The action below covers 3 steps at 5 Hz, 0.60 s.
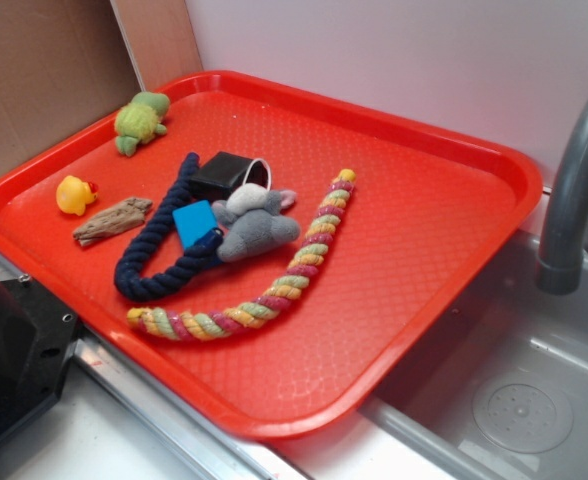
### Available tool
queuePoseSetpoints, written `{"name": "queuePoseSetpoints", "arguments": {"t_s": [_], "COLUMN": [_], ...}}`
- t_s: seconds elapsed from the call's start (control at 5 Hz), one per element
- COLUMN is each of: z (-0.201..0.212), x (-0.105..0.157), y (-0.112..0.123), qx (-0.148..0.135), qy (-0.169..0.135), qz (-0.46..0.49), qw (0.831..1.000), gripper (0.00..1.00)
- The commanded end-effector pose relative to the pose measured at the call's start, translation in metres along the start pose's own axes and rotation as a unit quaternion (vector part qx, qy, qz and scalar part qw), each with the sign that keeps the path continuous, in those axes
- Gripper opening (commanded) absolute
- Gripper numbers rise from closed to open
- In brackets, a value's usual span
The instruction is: Grab the green animal.
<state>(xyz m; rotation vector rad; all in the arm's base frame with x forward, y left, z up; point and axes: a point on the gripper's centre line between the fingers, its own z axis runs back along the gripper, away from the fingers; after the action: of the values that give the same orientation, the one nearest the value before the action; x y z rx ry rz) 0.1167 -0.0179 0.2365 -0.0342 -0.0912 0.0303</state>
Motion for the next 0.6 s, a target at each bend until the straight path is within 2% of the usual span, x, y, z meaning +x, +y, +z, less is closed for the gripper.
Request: {"name": "queuePoseSetpoints", "arguments": {"t_s": [0.0,0.2,0.4], "z": [0.000,-0.048,-0.068], "x": [0.000,-0.008,-0.013], "y": [0.000,0.049,0.082], "qx": [0.000,0.061,0.078], "qy": [0.000,0.006,-0.020], "qz": [0.000,0.089,0.143], "qw": [1.000,0.994,0.986], "gripper": [1.00,1.00,1.00]}}
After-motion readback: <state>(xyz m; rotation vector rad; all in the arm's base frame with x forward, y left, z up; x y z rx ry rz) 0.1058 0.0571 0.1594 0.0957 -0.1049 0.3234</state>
